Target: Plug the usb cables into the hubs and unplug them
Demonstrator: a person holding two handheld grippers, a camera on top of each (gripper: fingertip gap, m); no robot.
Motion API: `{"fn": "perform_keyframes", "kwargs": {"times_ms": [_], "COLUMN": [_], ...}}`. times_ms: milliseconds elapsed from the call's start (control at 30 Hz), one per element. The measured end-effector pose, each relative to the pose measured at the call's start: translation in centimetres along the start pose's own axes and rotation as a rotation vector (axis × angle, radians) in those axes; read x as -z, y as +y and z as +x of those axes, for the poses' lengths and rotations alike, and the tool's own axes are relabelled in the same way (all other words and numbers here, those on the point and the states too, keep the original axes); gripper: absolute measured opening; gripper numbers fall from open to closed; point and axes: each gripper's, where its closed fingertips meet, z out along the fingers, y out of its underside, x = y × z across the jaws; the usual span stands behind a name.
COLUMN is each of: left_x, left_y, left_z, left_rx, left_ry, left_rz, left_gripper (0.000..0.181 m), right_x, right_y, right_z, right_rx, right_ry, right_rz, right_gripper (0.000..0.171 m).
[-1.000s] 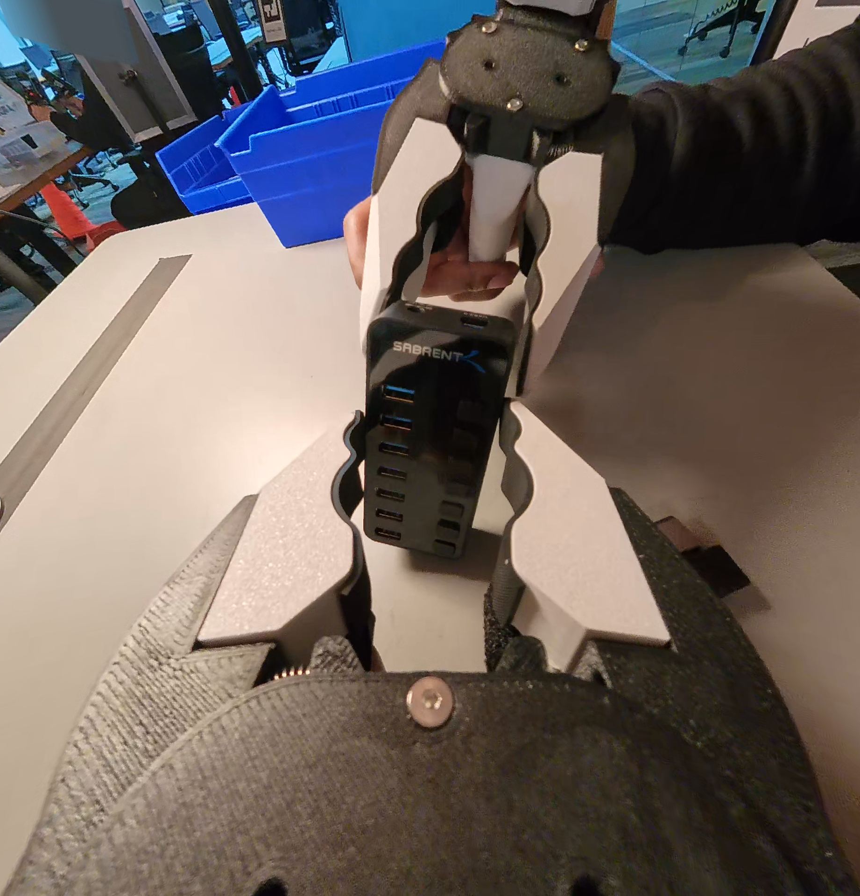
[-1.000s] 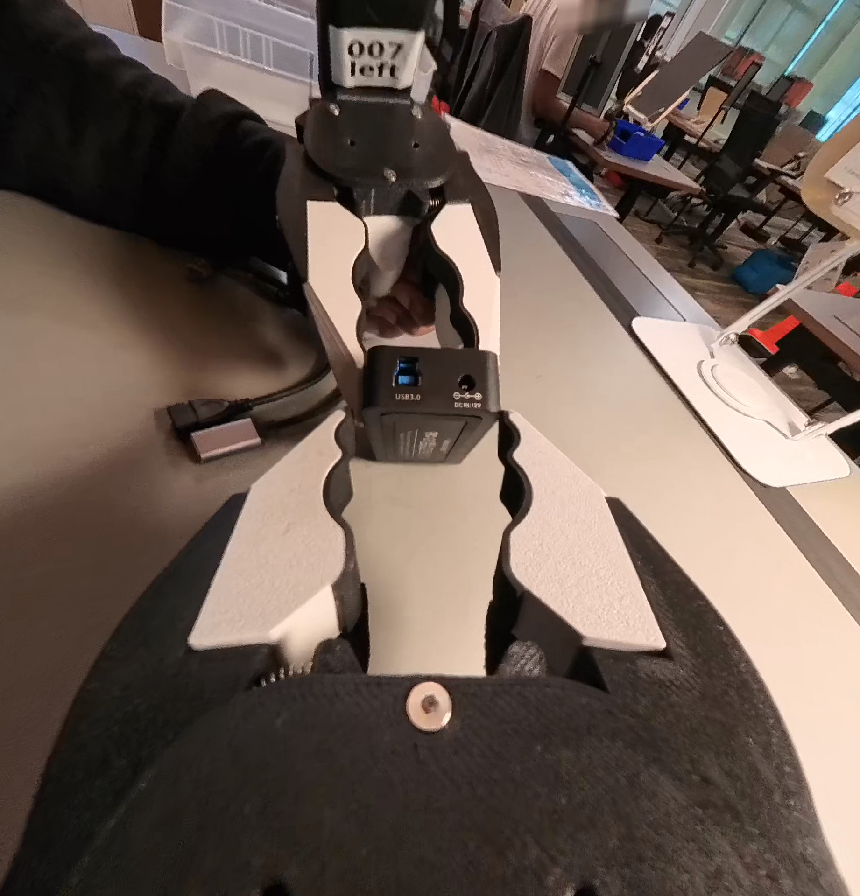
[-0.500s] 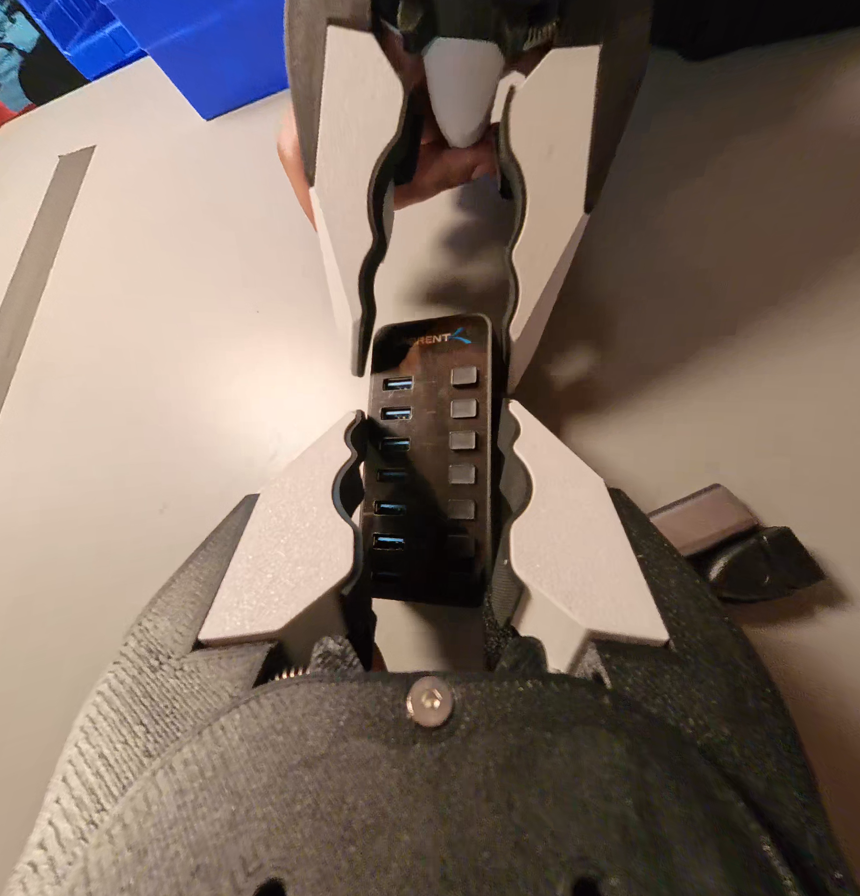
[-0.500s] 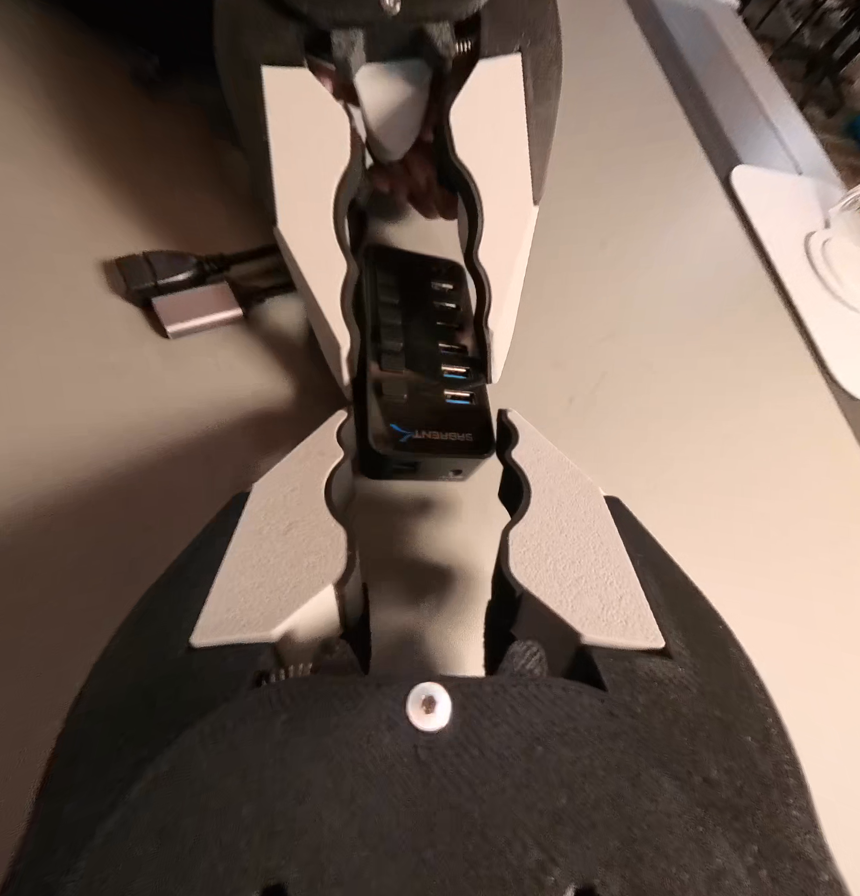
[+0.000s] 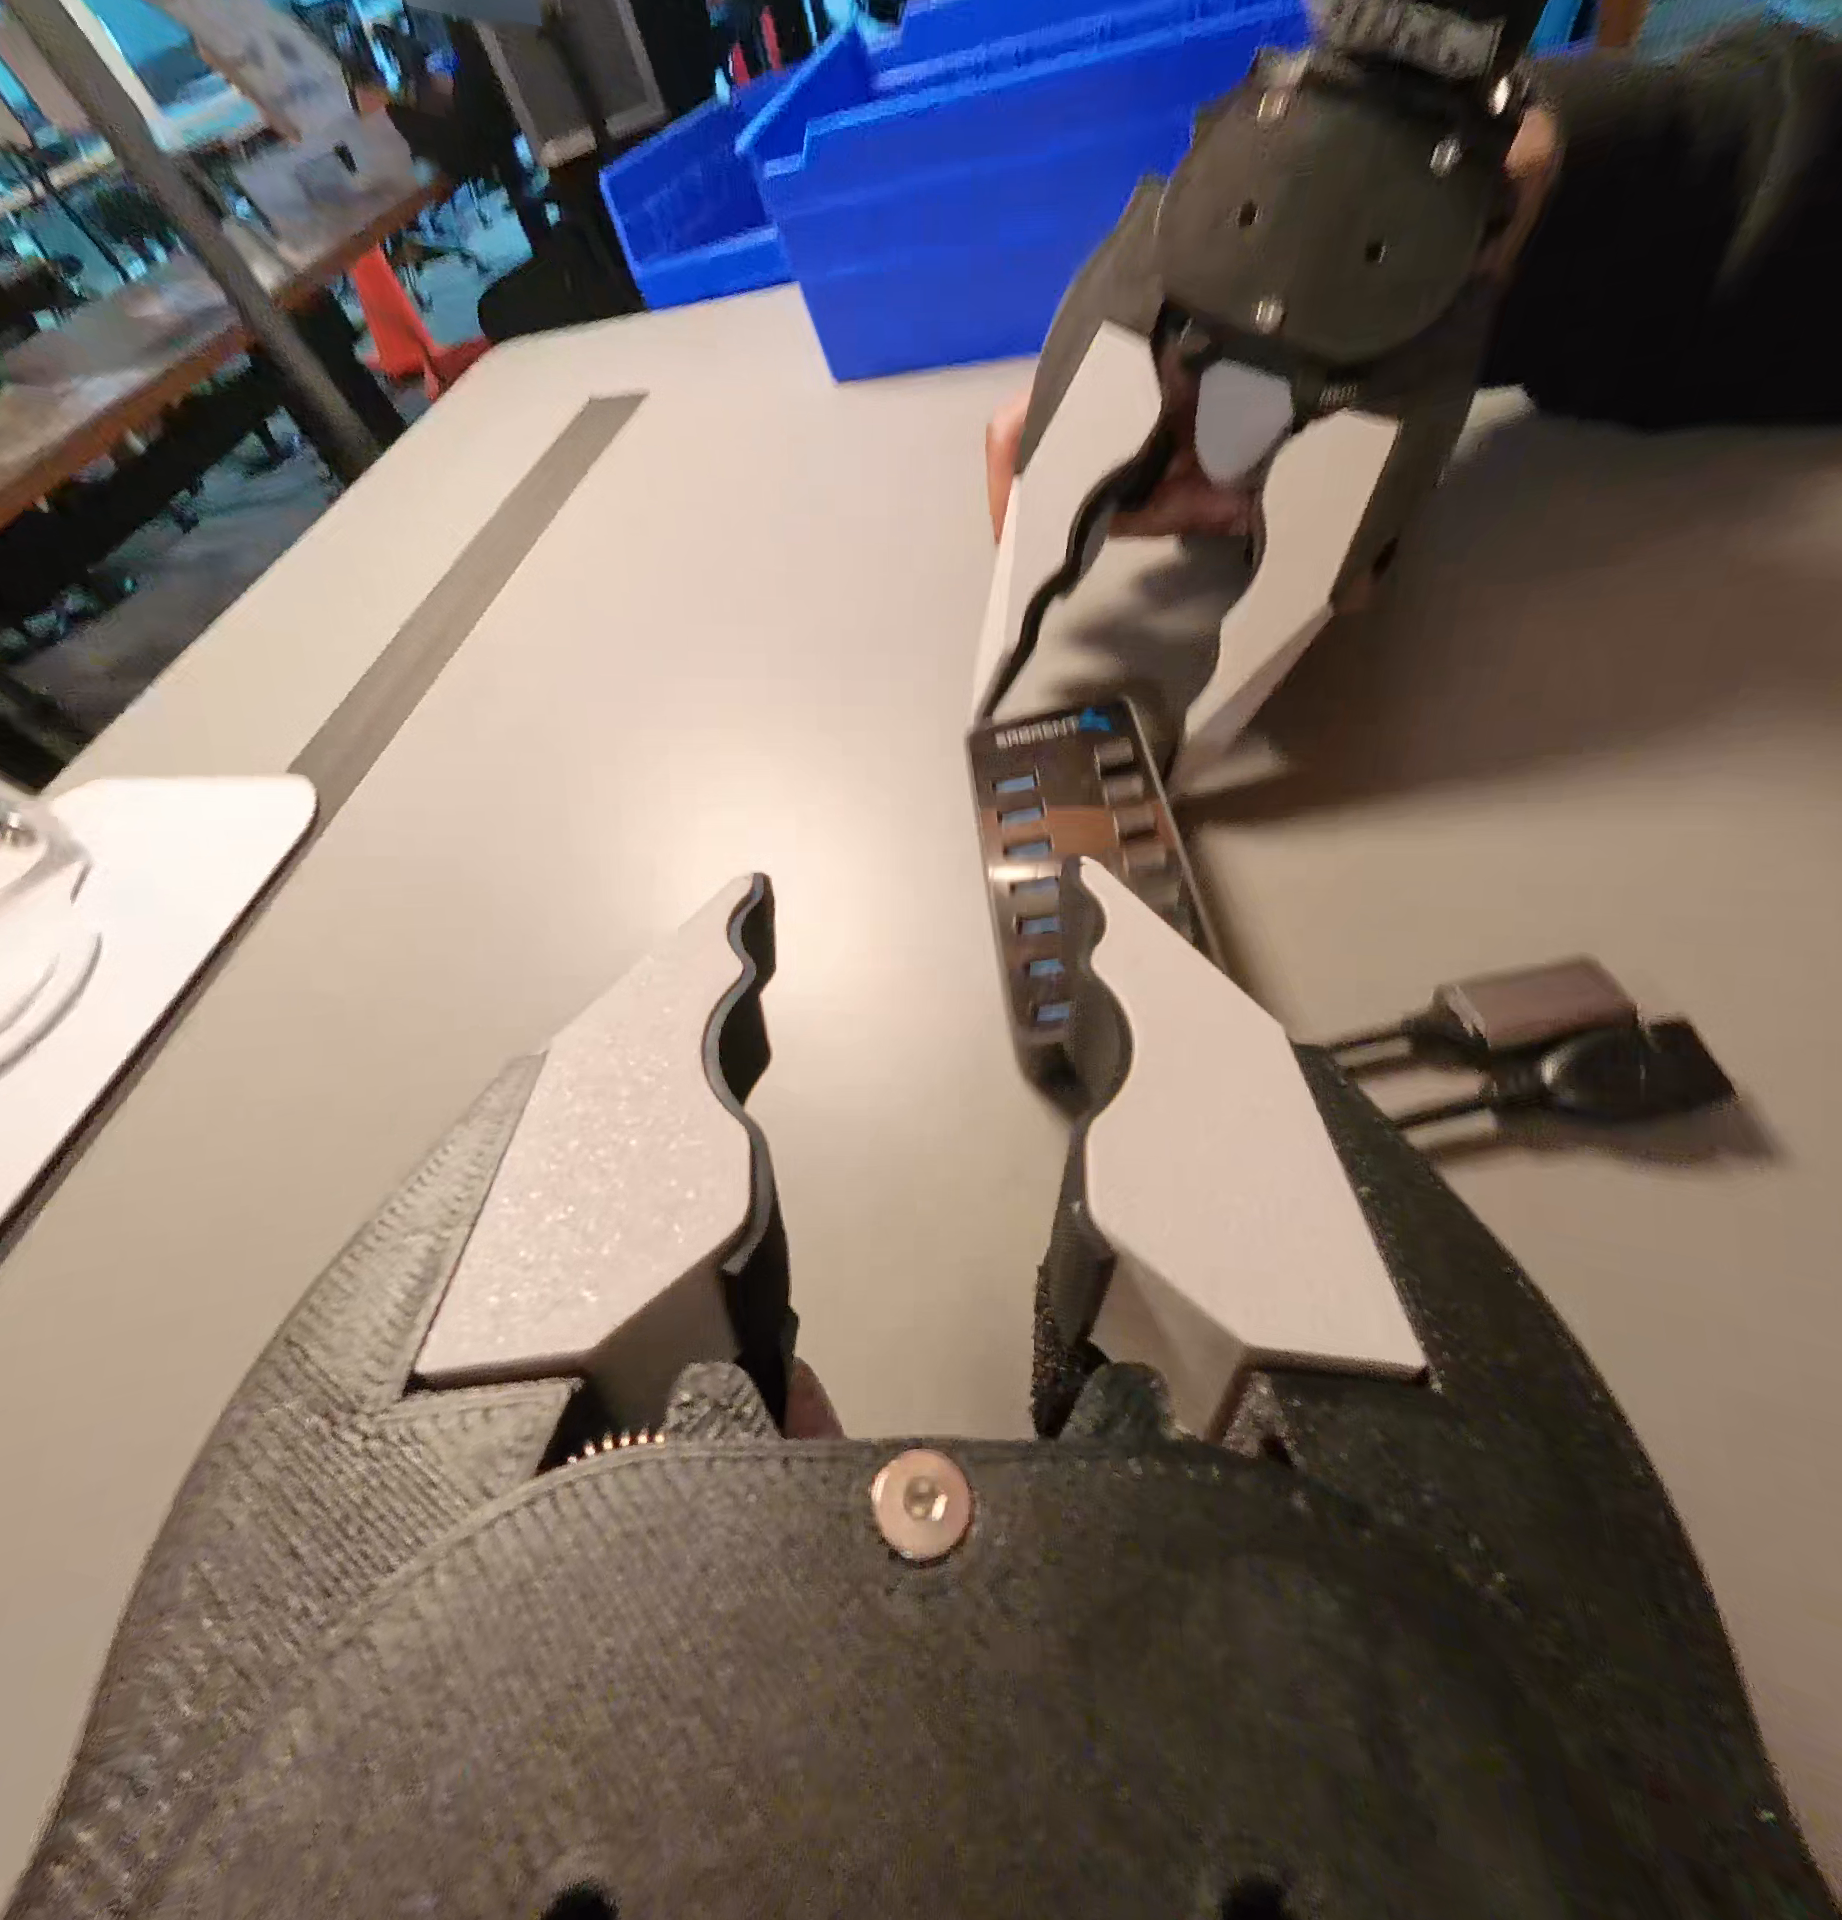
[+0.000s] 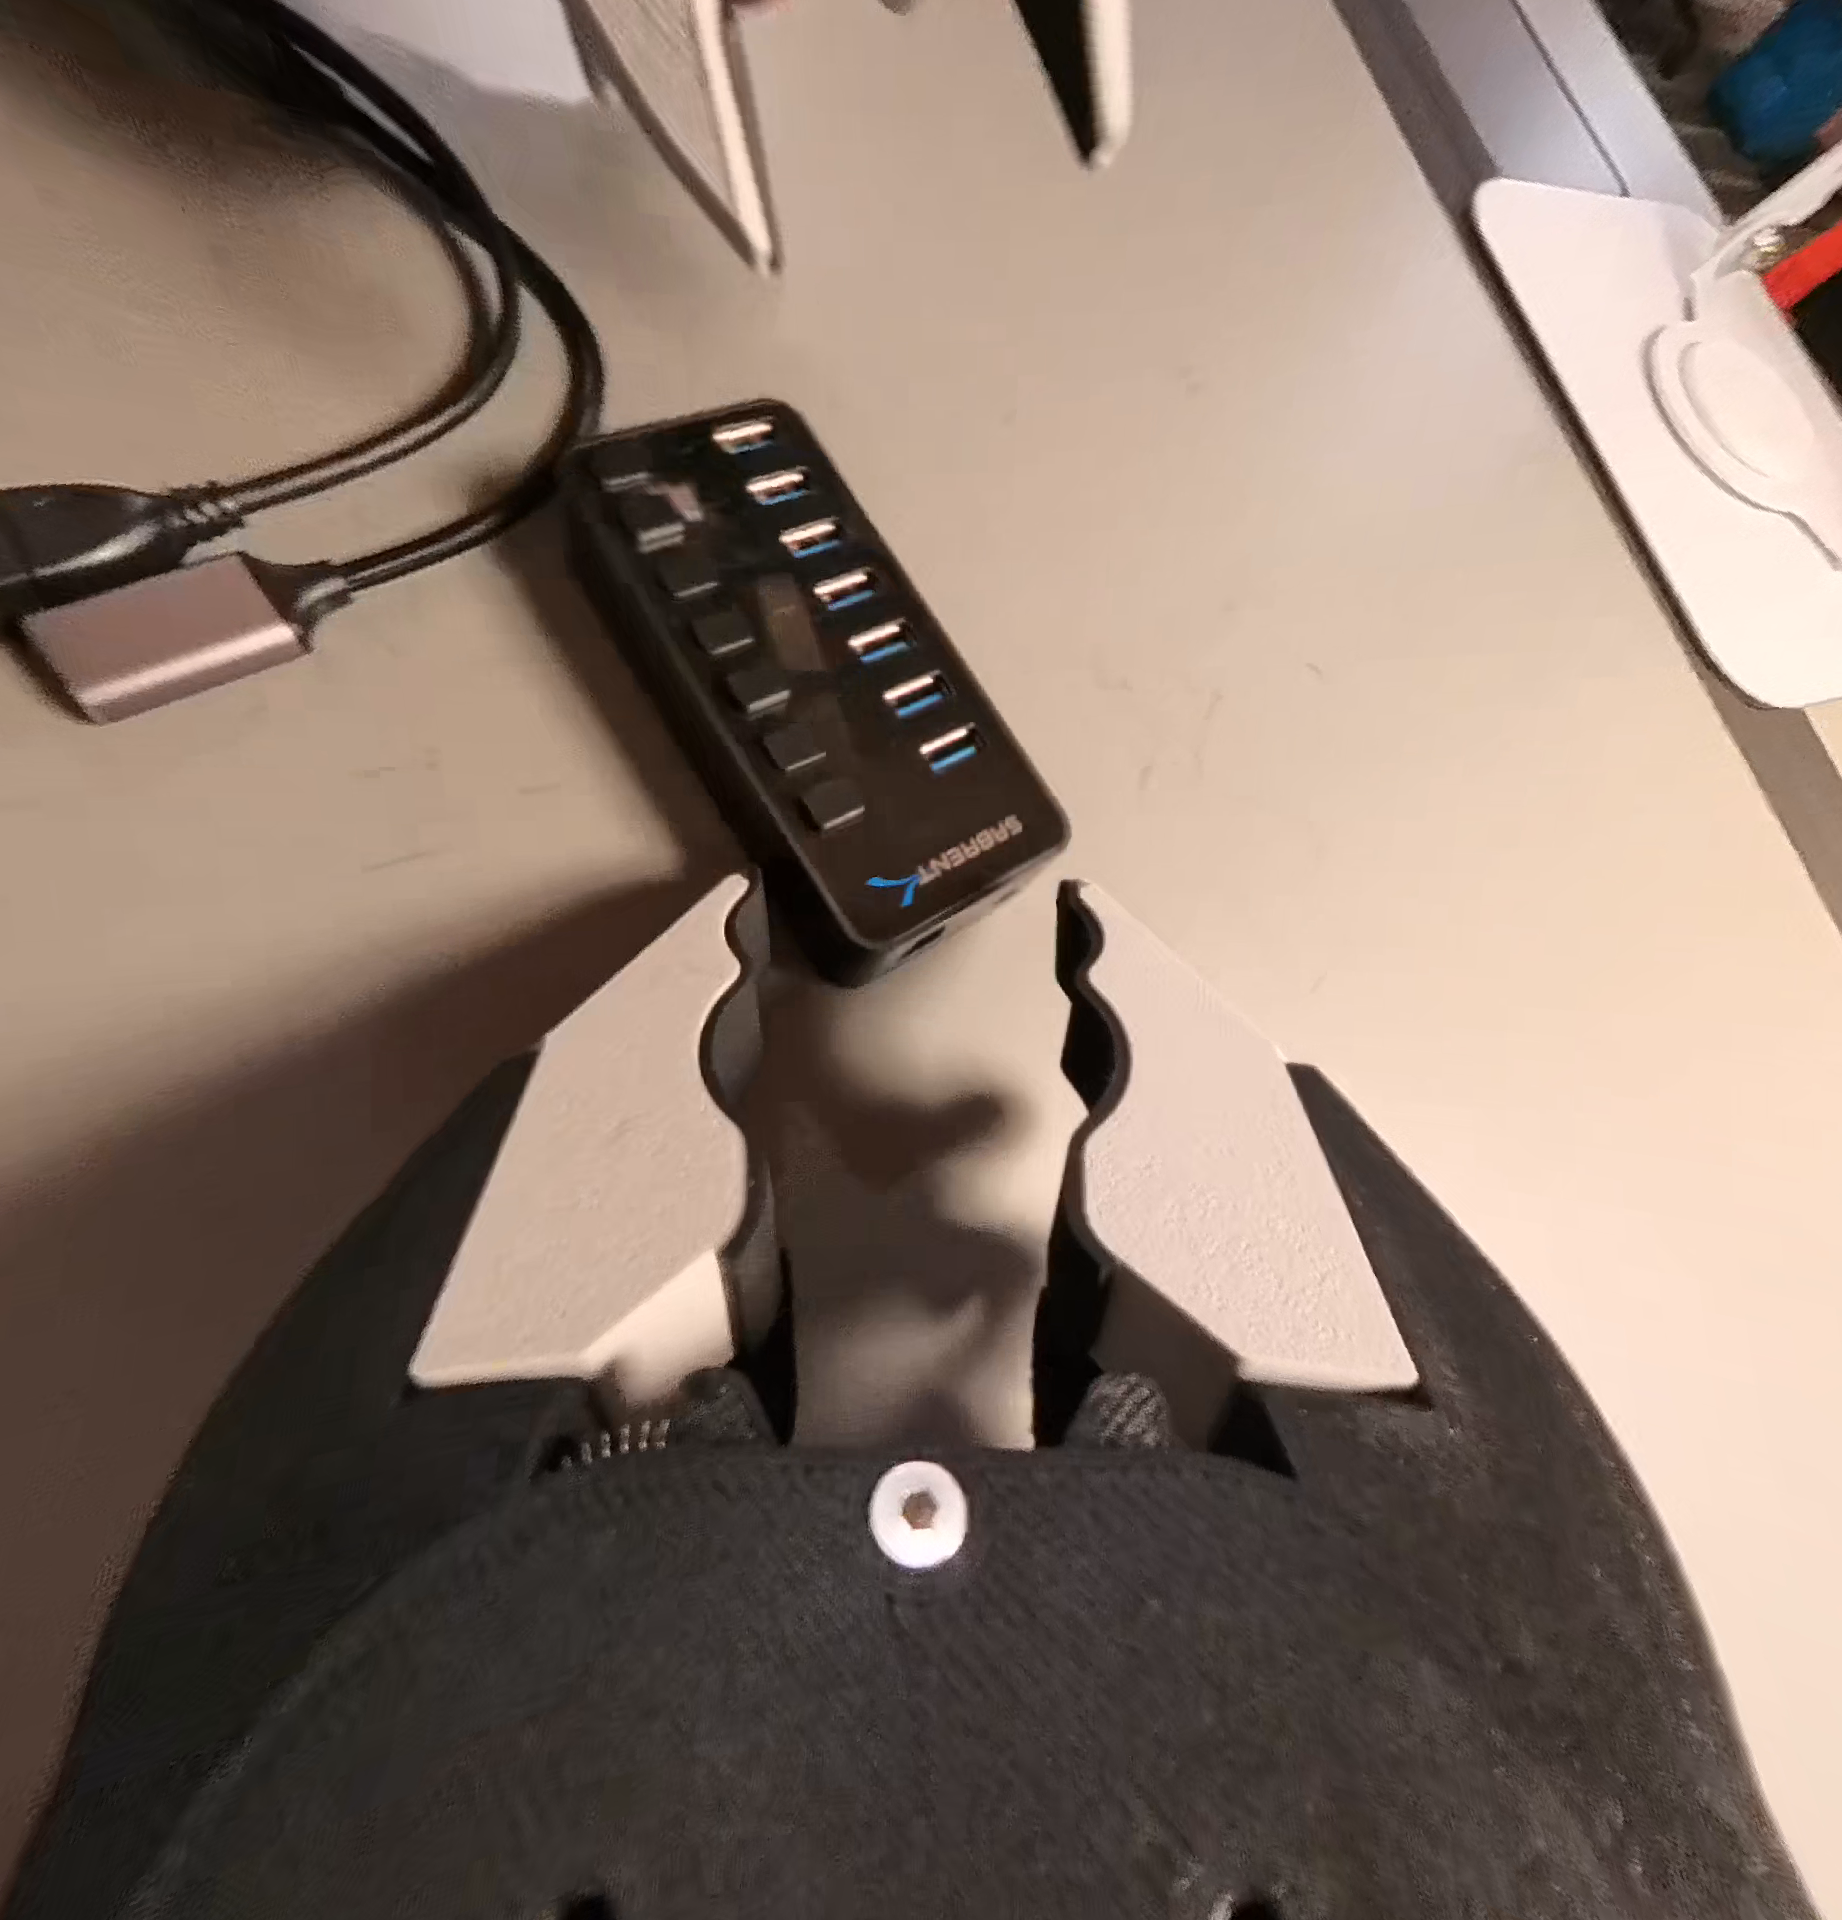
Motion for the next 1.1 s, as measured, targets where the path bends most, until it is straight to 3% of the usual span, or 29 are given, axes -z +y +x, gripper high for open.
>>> {"fn": "perform_keyframes", "kwargs": {"times_ms": [167, 367, 533, 667, 933, 1100], "left_x": [3.2, 6.9, 10.0, 12.1, 13.4, 12.2], "left_y": [2.5, 6.3, 5.9, 6.2, 10.5, 8.8], "left_z": [1.0, 5.4, 7.3, 9.0, 8.6, 8.7], "left_rx": [0.018, 0.036, 0.110, -0.009, -0.201, -0.369], "left_ry": [0.047, 0.268, 0.370, 0.410, 0.296, 0.223], "left_rz": [-0.072, -0.266, -0.303, -0.311, -0.341, -0.216], "left_gripper": [0.058, 0.059, 0.058, 0.061, 0.062, 0.064], "right_x": [0.9, 1.8, 1.2, 1.1, 1.0, 1.0], "right_y": [-1.2, -4.3, -5.1, -5.8, -6.1, -5.9], "right_z": [0.1, -1.4, -2.1, -2.9, -3.2, -3.0], "right_rx": [0.070, 0.136, 0.155, 0.165, 0.166, 0.166], "right_ry": [0.035, 0.048, 0.058, 0.040, 0.036, 0.046], "right_rz": [0.040, 0.141, 0.165, 0.207, 0.238, 0.239], "right_gripper": [0.055, 0.049, 0.046, 0.046, 0.046, 0.045]}}
